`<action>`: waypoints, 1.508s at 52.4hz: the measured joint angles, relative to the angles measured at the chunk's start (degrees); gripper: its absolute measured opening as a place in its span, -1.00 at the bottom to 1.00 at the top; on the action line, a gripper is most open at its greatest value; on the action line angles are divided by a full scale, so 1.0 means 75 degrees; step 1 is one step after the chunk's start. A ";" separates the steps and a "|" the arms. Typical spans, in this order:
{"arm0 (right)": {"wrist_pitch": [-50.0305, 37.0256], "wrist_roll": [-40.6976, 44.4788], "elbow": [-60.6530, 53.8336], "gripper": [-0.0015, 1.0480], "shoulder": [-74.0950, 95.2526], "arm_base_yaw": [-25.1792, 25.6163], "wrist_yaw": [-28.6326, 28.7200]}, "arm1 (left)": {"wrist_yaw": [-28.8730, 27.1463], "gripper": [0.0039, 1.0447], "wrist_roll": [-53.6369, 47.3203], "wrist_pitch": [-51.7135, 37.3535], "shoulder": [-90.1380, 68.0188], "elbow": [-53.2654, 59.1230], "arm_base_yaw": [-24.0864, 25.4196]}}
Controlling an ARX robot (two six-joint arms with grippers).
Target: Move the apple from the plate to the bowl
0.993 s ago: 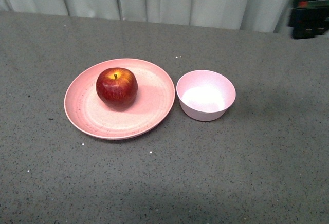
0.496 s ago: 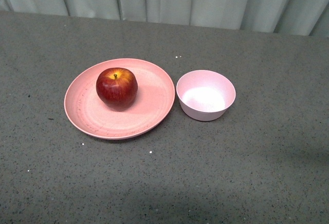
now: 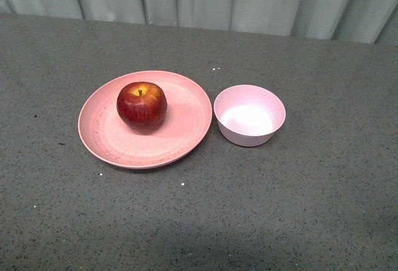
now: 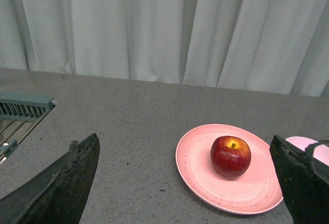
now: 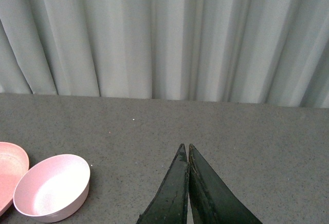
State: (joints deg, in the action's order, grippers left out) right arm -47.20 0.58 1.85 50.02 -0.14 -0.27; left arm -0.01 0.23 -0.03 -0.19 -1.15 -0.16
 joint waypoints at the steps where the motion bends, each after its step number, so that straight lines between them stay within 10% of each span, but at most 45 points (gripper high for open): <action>1: 0.0026 0.0003 -0.0003 -0.98 -0.0032 0.0000 0.0000 | 0.0000 0.88 0.0000 0.0000 0.0000 0.0000 0.0000; 79: 0.6257 0.0000 -0.0201 -0.98 -0.6630 0.0000 0.0044 | -0.0009 0.88 0.0000 0.0000 0.0000 0.0000 0.0000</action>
State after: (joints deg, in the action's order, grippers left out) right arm -0.27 0.58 0.34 0.30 -0.14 0.05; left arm -0.08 0.23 -0.03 -0.19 -1.15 -0.16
